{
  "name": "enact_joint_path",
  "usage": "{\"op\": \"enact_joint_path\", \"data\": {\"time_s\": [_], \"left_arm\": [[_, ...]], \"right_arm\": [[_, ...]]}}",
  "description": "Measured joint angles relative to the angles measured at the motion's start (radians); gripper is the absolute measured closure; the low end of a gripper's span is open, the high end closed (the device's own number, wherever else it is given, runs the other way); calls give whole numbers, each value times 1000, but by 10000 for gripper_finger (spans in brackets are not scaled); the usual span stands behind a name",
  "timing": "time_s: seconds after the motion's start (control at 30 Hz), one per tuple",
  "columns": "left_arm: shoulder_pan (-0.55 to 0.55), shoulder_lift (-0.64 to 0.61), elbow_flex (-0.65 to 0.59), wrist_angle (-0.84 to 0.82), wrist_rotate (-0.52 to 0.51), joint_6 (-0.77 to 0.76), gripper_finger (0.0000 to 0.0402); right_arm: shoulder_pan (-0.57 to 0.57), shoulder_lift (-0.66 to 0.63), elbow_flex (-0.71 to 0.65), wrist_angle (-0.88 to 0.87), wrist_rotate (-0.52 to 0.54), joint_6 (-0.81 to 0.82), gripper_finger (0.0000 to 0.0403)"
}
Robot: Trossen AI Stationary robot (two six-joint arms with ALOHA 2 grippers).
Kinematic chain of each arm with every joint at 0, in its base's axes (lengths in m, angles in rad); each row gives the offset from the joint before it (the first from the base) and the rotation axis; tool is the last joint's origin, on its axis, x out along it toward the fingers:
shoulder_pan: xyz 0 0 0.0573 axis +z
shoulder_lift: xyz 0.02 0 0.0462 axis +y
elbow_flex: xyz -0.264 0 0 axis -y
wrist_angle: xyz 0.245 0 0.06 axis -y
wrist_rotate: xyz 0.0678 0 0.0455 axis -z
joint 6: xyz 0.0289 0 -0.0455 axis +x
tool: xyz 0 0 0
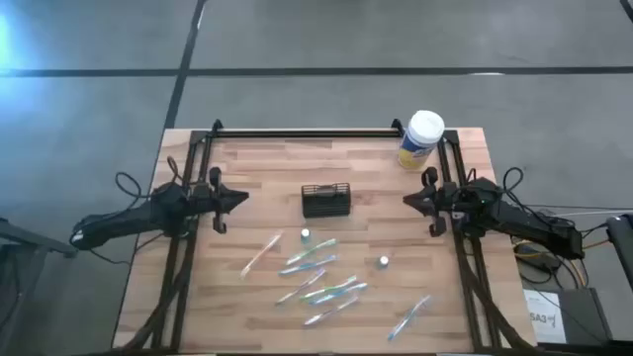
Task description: Pick & Place toothbrushing station
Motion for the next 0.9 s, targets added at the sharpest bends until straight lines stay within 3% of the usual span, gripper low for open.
{"op": "enact_joint_path", "data": {"time_s": [0.9], "left_arm": [[0, 0, 0, 1, 0, 0, 367]], "right_arm": [[0, 0, 0, -3, -1, 3, 369]]}}
